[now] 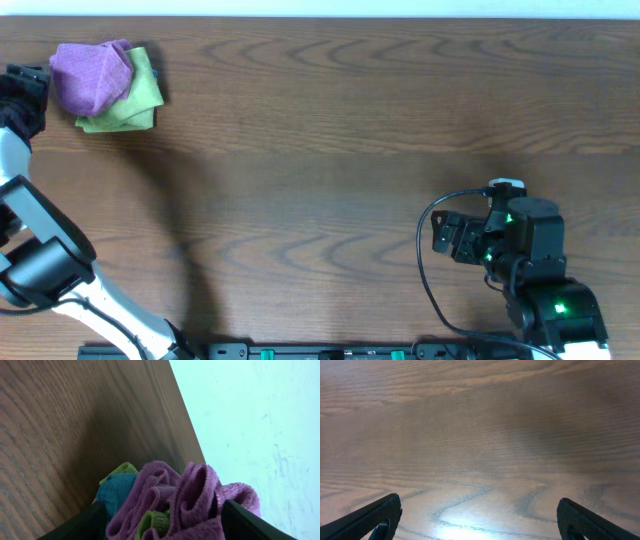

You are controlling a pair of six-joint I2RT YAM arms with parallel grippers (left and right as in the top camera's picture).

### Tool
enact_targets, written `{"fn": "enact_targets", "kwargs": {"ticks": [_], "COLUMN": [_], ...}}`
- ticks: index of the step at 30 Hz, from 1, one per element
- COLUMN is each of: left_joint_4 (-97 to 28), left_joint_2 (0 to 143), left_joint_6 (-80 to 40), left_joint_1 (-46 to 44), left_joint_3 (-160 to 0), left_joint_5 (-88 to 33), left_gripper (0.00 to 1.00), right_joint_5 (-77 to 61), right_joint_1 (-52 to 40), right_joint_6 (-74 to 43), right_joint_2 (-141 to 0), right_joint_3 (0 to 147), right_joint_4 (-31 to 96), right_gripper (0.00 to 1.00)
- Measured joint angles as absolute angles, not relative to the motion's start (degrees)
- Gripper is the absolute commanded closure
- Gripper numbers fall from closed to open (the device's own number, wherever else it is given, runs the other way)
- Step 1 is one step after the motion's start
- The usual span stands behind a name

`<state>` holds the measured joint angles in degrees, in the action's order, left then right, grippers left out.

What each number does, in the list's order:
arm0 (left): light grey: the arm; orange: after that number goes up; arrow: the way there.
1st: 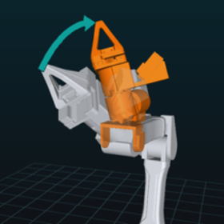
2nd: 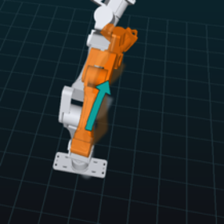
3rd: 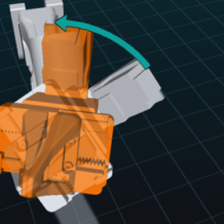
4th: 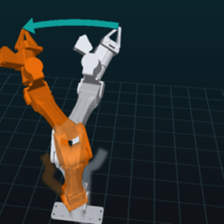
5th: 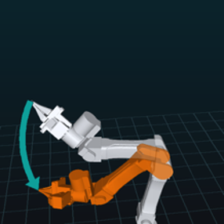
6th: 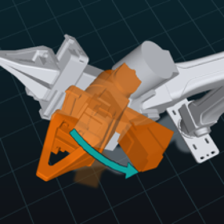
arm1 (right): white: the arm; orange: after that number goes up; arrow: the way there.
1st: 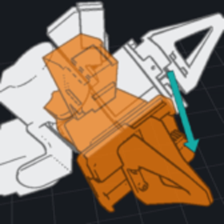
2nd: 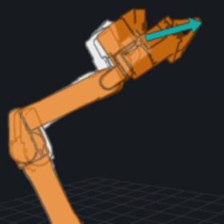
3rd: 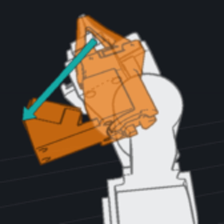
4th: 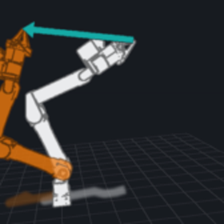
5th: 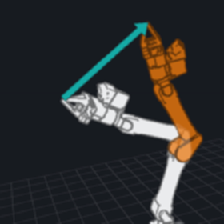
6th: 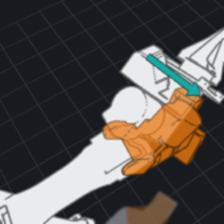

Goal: Fold the cloth

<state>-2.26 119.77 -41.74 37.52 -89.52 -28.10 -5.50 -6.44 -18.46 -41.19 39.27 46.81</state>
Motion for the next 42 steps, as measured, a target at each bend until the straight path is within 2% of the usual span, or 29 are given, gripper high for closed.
{"fn": "enact_targets", "kwargs": {"ticks": [11, 15, 20, 22, 30, 31, 42], "left_joint_4": [-2.63, -4.08, -12.19, -16.51, -29.50, -30.24, -30.22], "left_joint_2": [119.57, 118.91, 112.27, 106.50, 94.59, 93.97, 89.95], "left_joint_6": [-41.63, -40.18, -36.07, -34.41, -32.47, -32.03, -31.18], "left_joint_1": [37.52, 37.52, 37.52, 37.52, 37.26, 36.93, 28.67], "left_joint_3": [-89.52, -89.52, -89.52, -89.56, -89.93, -89.93, -89.93], "left_joint_5": [-28.12, -28.53, -28.01, -26.96, -26.81, -27.70, -40.58], "left_gripper": [0.27, 0.25, 0.07, 0.04, 0.02, 0.05, 0.05], "right_joint_5": [-5.50, -5.50, -5.48, -5.50, -5.50, -5.48, -5.50], "right_joint_1": [-6.44, -6.44, -6.44, -6.44, -6.44, -6.44, -6.44], "right_joint_6": [-18.46, -18.46, -18.46, -18.46, -18.46, -18.46, -18.46], "right_joint_2": [-41.19, -41.19, -41.17, -41.17, -41.19, -41.17, -41.19], "right_joint_3": [39.27, 39.27, 39.27, 39.27, 39.27, 39.27, 39.27], "right_joint_4": [46.81, 46.81, 46.83, 46.81, 46.81, 46.78, 46.78], "right_gripper": [0.01, 0.01, 0.01, 0.01, 0.01, 0.01, 0.01]}}
